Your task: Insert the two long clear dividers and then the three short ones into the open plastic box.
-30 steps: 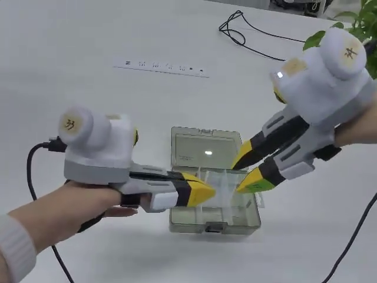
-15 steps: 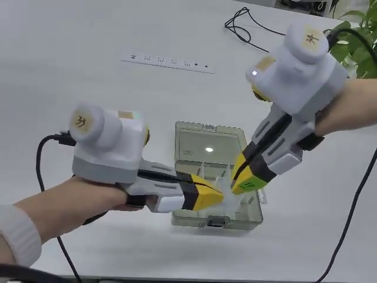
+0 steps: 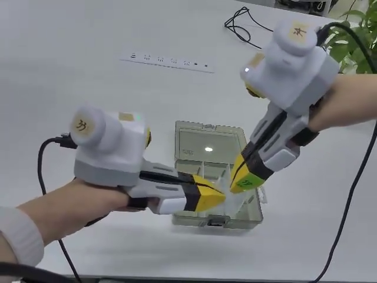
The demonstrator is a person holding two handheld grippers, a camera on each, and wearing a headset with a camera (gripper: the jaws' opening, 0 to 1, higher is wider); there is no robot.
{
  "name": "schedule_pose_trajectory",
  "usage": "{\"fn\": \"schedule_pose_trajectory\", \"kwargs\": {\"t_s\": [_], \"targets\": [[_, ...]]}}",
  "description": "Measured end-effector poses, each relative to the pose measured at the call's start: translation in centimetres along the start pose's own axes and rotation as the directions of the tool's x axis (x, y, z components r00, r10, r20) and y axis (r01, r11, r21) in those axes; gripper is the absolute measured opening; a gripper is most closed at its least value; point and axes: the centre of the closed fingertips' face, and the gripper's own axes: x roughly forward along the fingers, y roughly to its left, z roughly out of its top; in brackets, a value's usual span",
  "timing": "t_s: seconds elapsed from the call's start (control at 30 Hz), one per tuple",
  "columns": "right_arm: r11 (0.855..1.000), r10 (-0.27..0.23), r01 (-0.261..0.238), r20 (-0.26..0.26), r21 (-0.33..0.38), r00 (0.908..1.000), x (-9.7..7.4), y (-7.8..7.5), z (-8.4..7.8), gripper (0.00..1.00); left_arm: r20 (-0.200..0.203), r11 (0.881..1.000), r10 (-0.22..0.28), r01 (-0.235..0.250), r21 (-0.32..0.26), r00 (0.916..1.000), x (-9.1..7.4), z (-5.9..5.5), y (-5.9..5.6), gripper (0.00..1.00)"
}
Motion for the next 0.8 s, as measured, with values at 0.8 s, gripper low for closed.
{"fn": "schedule_pose_trajectory", "kwargs": {"t_s": [0.8], "targets": [[0.972,-0.231,0.221,-0.171,-0.075,0.9579,-1.3,-5.2,-5.8,0.02,-0.022,0.983,0.175,-0.174,0.061,0.9843,-1.9,-1.1,3.7,0.36]]}}
